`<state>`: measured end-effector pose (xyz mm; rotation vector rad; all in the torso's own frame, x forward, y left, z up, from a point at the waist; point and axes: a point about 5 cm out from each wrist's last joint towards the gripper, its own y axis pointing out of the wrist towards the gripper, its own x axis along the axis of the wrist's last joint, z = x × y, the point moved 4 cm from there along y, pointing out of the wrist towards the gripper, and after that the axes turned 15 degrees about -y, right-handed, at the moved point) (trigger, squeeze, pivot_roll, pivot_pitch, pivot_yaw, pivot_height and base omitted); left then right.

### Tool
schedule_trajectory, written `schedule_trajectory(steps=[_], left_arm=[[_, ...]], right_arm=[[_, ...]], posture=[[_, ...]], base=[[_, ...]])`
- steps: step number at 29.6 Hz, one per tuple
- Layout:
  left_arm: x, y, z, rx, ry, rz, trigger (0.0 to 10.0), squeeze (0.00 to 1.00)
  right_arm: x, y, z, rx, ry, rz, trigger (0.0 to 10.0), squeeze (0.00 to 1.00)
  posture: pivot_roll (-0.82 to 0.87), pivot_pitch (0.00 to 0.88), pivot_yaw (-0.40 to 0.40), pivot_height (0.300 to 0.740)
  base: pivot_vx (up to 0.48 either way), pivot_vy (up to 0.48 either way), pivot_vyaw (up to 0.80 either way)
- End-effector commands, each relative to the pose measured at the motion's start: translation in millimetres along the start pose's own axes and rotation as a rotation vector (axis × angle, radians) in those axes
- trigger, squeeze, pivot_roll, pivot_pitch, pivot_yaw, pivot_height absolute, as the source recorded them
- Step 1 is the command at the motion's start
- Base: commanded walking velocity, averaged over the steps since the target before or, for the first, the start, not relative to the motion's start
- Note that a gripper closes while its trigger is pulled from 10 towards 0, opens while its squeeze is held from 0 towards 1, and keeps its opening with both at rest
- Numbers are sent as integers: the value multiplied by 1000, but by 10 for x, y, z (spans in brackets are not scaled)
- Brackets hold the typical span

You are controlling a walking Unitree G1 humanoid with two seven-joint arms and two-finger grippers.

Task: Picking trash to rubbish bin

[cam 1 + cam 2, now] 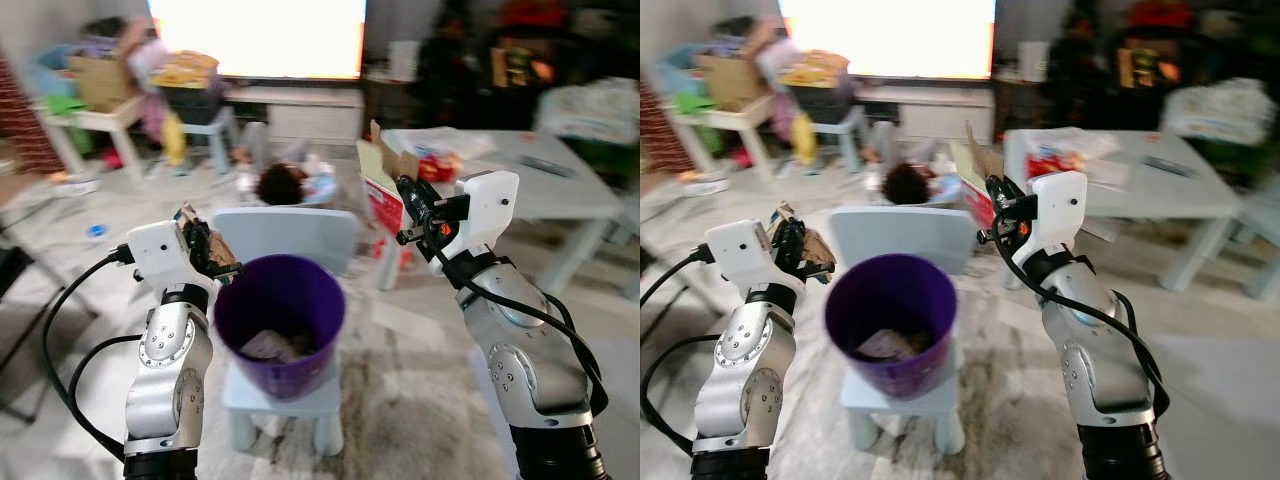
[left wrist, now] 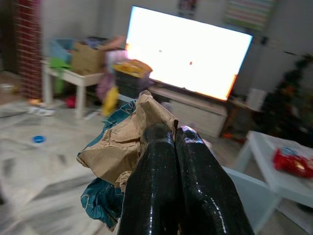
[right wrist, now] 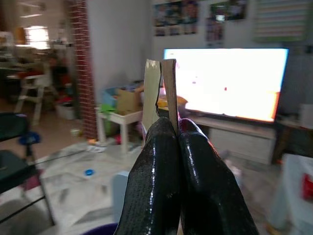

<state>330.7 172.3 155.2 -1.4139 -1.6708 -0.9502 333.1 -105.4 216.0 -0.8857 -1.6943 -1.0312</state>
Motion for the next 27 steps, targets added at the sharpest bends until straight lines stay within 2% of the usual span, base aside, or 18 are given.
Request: schedule_trajectory(steps=[1,5,9,22,27], left_arm=[[-16,1,-27,-7,11,7,0,0],[-29,6,-11,-2,13,13,0,0],[-70,0,24,4,4,34,0,0],[-82,-7,-1,-22,-20,42,0,0],[-78,-11,3,-28,-21,40,0,0]], right_arm=[[47,0,-36,-10,-14,-15,0,0],[46,-1,-37,-11,-14,-14,0,0],[31,1,-53,-23,0,-11,0,0],[36,9,-46,-22,-1,-14,0,0],[40,2,-42,-23,0,-14,0,0]], posture=[[39,3,-24,740],[39,2,-23,740],[44,2,-24,740],[43,5,-23,740],[42,9,-24,740]], base=[[0,0,800],[0,0,800],[0,0,0],[0,0,0],[305,0,0]])
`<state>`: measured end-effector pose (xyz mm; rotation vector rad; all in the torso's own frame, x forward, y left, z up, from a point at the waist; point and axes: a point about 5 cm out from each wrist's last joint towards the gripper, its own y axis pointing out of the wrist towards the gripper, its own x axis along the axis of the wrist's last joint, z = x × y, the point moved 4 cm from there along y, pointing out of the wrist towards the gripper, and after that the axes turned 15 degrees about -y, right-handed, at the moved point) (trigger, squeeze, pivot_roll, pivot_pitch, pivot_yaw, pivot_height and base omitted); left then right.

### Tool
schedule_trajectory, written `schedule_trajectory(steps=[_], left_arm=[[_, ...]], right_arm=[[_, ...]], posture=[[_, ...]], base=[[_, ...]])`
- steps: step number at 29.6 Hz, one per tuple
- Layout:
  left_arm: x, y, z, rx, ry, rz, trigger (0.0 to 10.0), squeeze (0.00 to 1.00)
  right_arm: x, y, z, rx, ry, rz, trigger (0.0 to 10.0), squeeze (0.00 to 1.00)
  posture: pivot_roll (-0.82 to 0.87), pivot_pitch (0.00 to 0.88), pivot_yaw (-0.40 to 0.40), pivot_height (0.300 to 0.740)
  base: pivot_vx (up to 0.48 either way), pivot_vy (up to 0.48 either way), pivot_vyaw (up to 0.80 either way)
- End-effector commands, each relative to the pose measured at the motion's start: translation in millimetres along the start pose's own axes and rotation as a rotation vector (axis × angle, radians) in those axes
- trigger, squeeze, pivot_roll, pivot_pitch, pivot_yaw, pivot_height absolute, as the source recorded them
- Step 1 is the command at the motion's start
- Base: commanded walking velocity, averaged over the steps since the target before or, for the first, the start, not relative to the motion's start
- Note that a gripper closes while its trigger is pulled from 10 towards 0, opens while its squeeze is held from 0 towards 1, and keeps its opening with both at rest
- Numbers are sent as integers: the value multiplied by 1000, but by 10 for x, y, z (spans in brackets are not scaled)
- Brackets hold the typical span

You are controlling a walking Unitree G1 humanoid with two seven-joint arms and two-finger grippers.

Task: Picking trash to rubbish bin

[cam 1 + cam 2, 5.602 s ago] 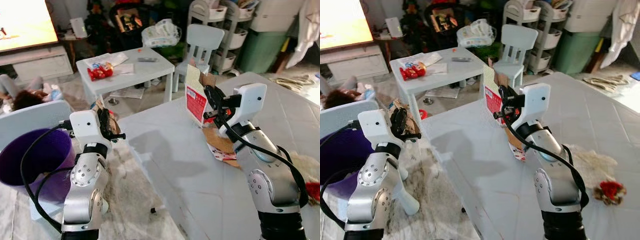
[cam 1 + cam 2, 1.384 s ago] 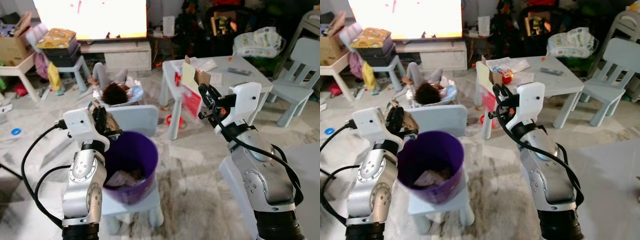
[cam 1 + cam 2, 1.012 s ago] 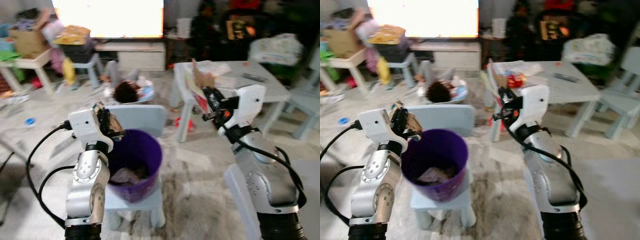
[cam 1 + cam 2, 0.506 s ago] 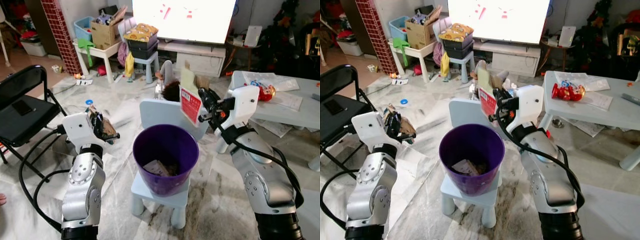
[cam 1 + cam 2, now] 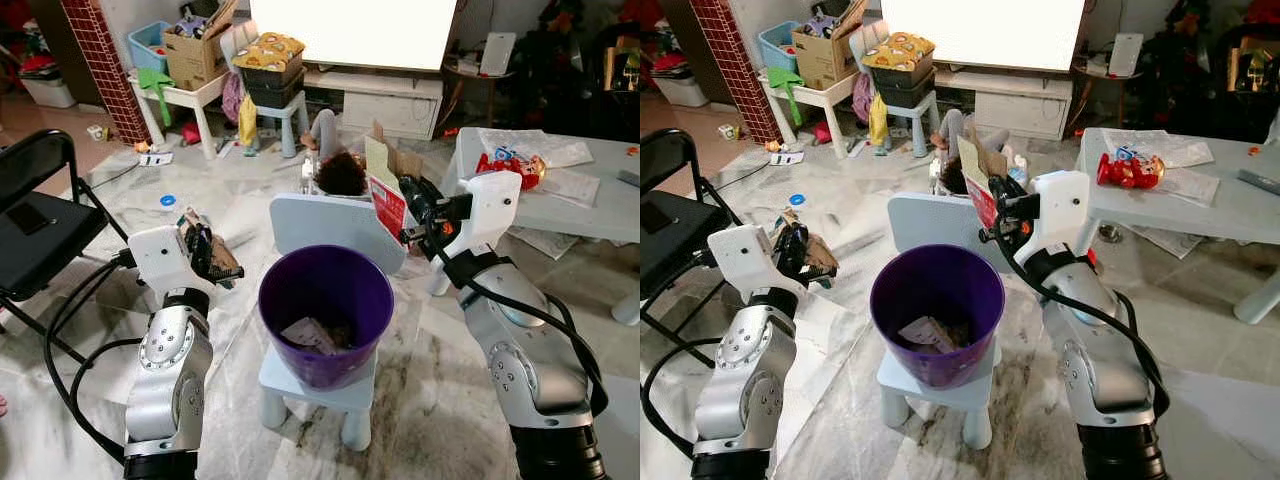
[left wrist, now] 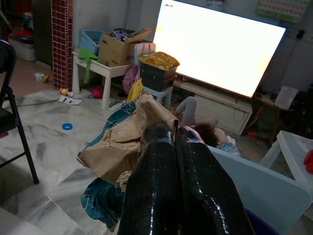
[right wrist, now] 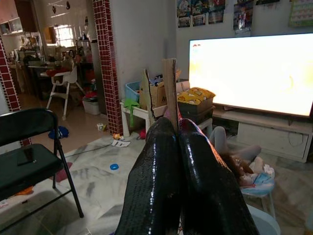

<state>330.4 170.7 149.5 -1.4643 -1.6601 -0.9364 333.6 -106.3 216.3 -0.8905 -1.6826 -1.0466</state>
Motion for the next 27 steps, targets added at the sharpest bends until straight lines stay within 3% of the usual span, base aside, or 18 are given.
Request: schedule_trajectory(steps=[1,21,27], left_arm=[[-20,-2,-9,-10,6,11,0,0],[-66,-10,3,-6,3,26,0,0],[-124,-32,43,4,5,43,0,0]], right_arm=[[40,1,-32,-8,-8,-14,0,0],[37,-8,-38,-8,-11,-11,0,0],[1,-23,-16,-4,-8,-1,0,0]], posture=[[42,9,-24,740],[36,12,-28,740],[37,14,-30,740]], base=[[368,0,0],[371,0,0],[154,0,0]])
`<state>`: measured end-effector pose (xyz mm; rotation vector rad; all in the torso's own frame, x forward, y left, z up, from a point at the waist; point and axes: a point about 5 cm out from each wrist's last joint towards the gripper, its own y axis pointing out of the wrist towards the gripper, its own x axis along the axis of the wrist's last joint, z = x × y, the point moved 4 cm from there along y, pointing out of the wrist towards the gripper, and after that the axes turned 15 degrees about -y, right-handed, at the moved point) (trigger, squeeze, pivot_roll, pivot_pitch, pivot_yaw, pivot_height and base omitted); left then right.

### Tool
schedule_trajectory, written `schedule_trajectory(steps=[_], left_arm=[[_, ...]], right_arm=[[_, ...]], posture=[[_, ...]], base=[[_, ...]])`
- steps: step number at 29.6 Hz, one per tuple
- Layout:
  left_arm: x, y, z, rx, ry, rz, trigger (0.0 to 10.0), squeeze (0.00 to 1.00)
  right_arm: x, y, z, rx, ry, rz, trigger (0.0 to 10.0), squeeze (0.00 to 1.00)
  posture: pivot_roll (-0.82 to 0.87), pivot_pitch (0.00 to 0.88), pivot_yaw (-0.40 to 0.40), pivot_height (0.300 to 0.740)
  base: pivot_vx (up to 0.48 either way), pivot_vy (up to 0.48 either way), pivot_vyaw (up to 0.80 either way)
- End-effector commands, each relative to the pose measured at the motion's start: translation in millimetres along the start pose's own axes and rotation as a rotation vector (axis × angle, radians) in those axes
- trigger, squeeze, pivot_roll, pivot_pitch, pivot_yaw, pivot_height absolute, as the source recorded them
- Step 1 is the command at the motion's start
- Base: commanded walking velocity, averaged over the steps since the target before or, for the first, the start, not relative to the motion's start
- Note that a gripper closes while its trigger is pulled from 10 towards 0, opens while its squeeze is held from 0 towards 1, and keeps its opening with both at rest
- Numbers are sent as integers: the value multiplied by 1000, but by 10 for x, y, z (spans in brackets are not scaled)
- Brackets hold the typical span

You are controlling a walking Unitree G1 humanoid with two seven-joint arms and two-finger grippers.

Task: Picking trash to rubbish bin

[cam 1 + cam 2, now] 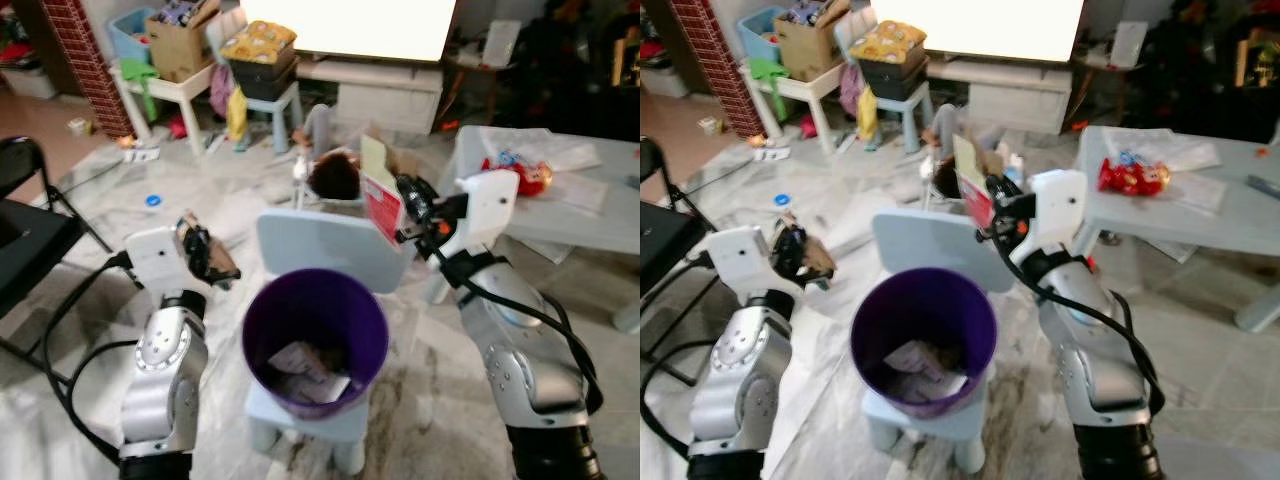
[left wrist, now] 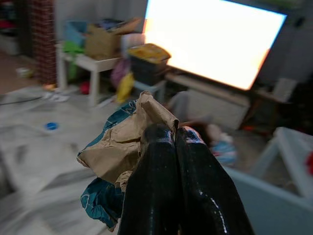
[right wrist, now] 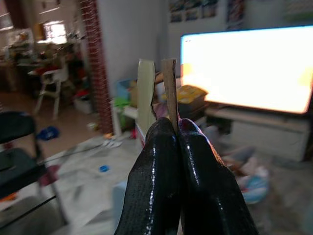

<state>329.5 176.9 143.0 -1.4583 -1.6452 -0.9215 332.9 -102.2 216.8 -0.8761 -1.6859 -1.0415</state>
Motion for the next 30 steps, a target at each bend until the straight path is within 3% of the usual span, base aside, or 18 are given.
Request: schedule_trajectory(steps=[1,15,17,19,20,26,30], left_arm=[[-100,-27,-40,-9,-3,31,0,0],[-220,-86,86,32,10,66,0,0],[-445,-129,245,80,1,161,0,0],[-515,-136,285,88,-1,196,0,0],[-648,-125,309,86,-58,262,0,0],[-786,-85,285,64,-93,328,0,0],[-967,-29,155,-24,-123,410,0,0]], right_arm=[[-21,-37,-47,-13,-14,7,0,0],[-133,-88,36,6,-4,35,0,0],[-236,-148,72,14,3,68,0,0],[-244,-161,81,15,4,72,0,0],[-235,-210,96,24,8,78,0,0],[-232,-342,109,61,15,104,0,0],[-241,-508,3,60,-14,140,0,0]], posture=[[37,14,-30,740],[51,27,-31,740],[52,34,-32,740],[48,39,-34,740],[33,52,-37,740],[2,70,-41,740],[-46,81,-49,740]], base=[[0,0,0],[0,0,0],[0,0,0],[0,0,0],[0,0,0],[0,0,0],[0,0,0]])
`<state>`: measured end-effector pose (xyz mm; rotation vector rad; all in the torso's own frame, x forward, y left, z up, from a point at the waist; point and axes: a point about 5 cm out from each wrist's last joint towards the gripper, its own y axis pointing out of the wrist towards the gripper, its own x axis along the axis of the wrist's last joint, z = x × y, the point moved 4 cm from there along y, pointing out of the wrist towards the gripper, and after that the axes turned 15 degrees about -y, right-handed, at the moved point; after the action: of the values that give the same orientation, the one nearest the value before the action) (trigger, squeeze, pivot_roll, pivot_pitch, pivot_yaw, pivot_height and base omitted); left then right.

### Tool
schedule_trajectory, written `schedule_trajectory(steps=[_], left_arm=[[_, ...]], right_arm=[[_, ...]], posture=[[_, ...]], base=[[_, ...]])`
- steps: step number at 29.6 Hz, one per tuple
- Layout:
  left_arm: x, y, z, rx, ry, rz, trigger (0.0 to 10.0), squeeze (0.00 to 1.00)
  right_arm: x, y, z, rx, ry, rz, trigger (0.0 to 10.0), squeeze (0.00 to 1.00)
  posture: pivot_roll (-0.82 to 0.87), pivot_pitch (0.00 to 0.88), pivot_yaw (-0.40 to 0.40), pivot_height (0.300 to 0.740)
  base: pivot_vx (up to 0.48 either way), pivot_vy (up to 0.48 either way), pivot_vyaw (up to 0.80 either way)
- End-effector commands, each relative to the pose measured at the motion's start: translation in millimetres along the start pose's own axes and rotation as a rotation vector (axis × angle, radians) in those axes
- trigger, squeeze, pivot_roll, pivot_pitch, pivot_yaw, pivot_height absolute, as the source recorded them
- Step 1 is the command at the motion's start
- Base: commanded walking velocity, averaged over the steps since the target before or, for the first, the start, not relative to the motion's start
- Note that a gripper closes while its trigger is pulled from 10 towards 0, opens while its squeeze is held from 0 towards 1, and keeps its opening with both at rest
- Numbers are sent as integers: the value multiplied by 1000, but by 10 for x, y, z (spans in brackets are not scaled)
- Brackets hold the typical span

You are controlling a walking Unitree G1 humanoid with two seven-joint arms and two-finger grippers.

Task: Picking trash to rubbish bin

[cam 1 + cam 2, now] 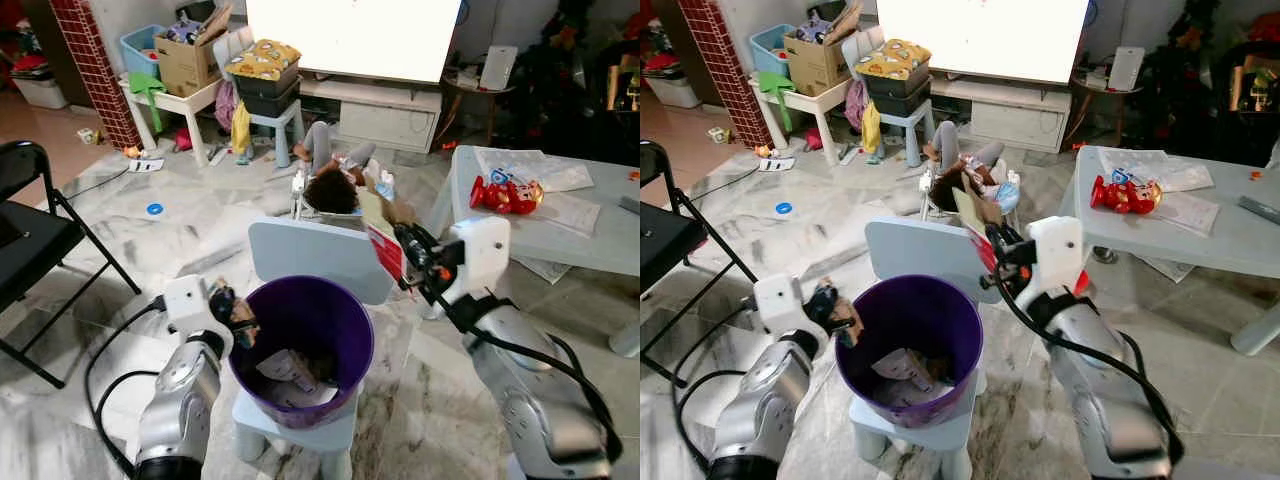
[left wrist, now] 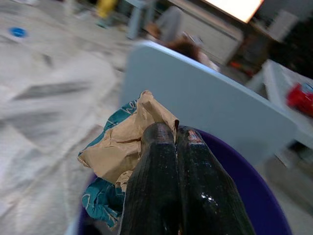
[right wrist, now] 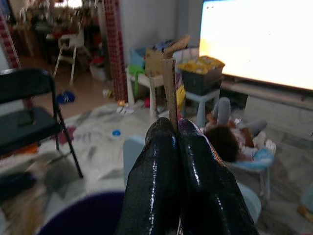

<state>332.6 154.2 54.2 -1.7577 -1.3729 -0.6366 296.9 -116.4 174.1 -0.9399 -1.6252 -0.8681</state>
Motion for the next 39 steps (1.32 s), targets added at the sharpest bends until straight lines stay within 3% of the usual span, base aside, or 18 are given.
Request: schedule_trajectory(steps=[1,4,5,6,7,10,11,13,14,25,32,39], left_arm=[[-97,43,-61,-41,-22,47,0,0],[-190,92,-143,-107,-25,103,0,0],[-223,111,-158,-118,-29,123,1647,0],[-223,111,-158,-118,-29,123,1647,0],[-293,144,-174,-121,-40,160,10000,0],[-387,181,-171,-97,-57,197,10000,12],[-415,188,-161,-80,-84,196,10000,306],[-433,194,-148,-67,-97,197,10000,306],[-440,195,-140,-58,-116,194,10000,1000],[-455,237,-74,-17,-145,182,10000,1000],[-457,228,40,63,-110,186,10000,1000],[-253,108,106,93,-70,83,10000,1000]], right_arm=[[61,-58,-90,-23,-12,-7,0,0],[95,-114,-140,-35,-21,-1,0,0],[110,-135,-149,-34,-23,2,0,0],[110,-135,-149,-34,-23,2,0,0],[136,-182,-150,-22,-26,12,0,0],[156,-249,-114,19,-28,32,0,0],[152,-279,-100,37,-30,43,0,0],[151,-296,-99,43,-30,49,0,0],[150,-303,-97,45,-30,53,0,0],[164,-323,-106,50,-31,79,0,0],[154,-301,-122,34,-31,81,0,0],[97,-181,-92,29,-12,72,0,0]], posture=[[-46,81,-49,740],[-88,86,-53,740],[-97,86,-54,740],[-97,86,-54,740],[-119,88,-58,740],[-135,87,-63,740],[-143,85,-65,740],[-145,85,-66,740],[-146,85,-67,740],[-157,84,-73,740],[-149,79,-67,740],[-54,73,-63,740]], base=[[0,0,0],[0,0,0],[0,0,0],[0,0,0],[0,0,0],[0,0,0],[0,0,0],[0,0,0],[0,0,0],[0,0,0],[0,0,0],[0,0,0]])
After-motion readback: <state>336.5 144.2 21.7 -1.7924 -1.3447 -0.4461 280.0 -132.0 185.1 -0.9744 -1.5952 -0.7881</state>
